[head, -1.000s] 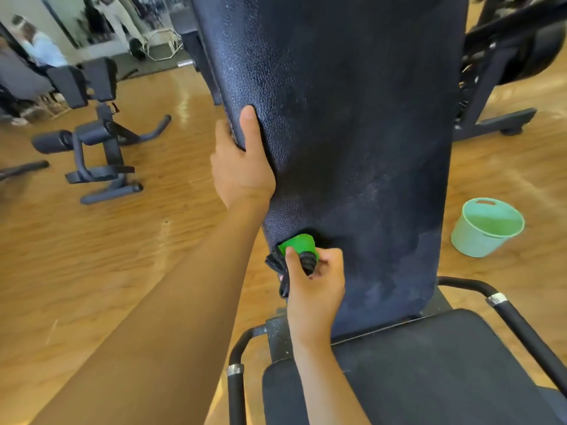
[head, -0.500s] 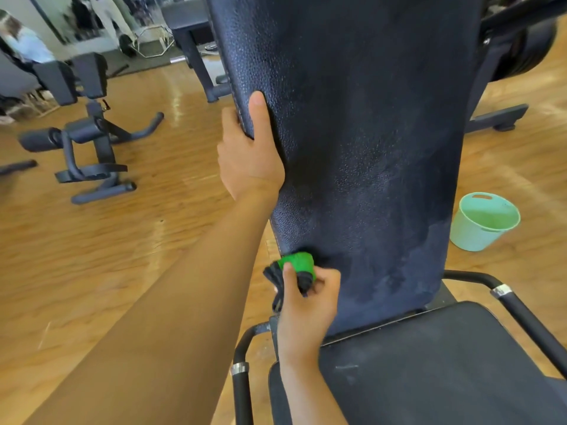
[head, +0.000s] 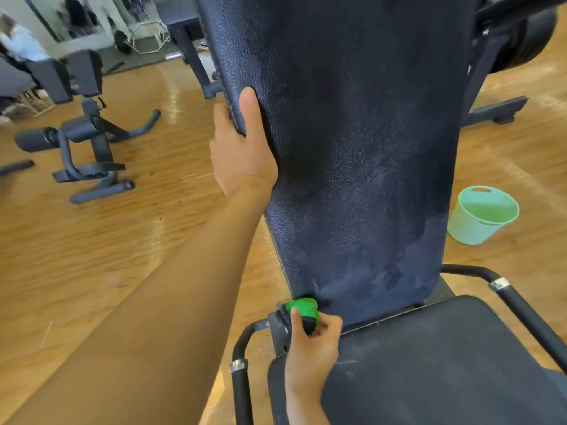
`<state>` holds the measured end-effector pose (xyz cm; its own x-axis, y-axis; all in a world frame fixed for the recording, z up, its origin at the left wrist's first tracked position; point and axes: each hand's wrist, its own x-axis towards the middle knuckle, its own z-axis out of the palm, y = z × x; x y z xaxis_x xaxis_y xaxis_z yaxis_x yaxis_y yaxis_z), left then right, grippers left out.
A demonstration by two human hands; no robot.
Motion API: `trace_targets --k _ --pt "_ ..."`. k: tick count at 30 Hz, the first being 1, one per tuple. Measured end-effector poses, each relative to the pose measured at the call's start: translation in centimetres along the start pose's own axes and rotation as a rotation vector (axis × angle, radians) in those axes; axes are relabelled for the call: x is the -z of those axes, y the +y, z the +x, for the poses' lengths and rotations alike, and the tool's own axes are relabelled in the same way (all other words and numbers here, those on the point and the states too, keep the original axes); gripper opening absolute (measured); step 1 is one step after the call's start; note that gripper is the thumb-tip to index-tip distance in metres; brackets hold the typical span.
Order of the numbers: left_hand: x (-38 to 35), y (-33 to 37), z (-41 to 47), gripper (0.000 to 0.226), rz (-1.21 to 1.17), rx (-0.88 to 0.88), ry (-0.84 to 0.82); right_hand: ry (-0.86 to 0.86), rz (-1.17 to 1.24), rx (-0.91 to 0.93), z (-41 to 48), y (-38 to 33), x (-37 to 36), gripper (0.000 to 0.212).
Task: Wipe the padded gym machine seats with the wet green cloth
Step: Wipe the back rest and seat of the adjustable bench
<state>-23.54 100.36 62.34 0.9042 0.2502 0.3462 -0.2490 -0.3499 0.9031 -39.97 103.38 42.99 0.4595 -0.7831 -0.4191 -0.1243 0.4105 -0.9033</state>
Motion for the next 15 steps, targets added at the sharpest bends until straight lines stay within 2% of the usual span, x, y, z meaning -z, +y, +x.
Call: trace_targets --k 3,5,8,13,15 --pt "0.0 -0.2 0.1 0.053 -0.022 -0.040 0.026 0.014 -0.012 -0.013 0.6 0.7 0.9 0.023" --pt "-0.1 -0.4 0.1 0.055 -0.031 -0.050 0.029 0.005 0.018 0.010 0.9 -0.1 0.7 0.021" --pt "-0.2 -0.4 0.1 0.068 -0.054 -0.069 0.033 -0.024 0.076 0.142 1.5 -2.9 0.4 0.019" --pt "-0.2 -0.4 0.2 0.073 -0.064 -0.077 0.047 -0.146 -0.078 0.430 3.5 -6.3 1.1 0.023" --pt "-0.2 -0.3 0.0 0.060 -0.056 -0.068 0.043 -0.170 -0.148 0.469 3.6 -5.9 1.6 0.024"
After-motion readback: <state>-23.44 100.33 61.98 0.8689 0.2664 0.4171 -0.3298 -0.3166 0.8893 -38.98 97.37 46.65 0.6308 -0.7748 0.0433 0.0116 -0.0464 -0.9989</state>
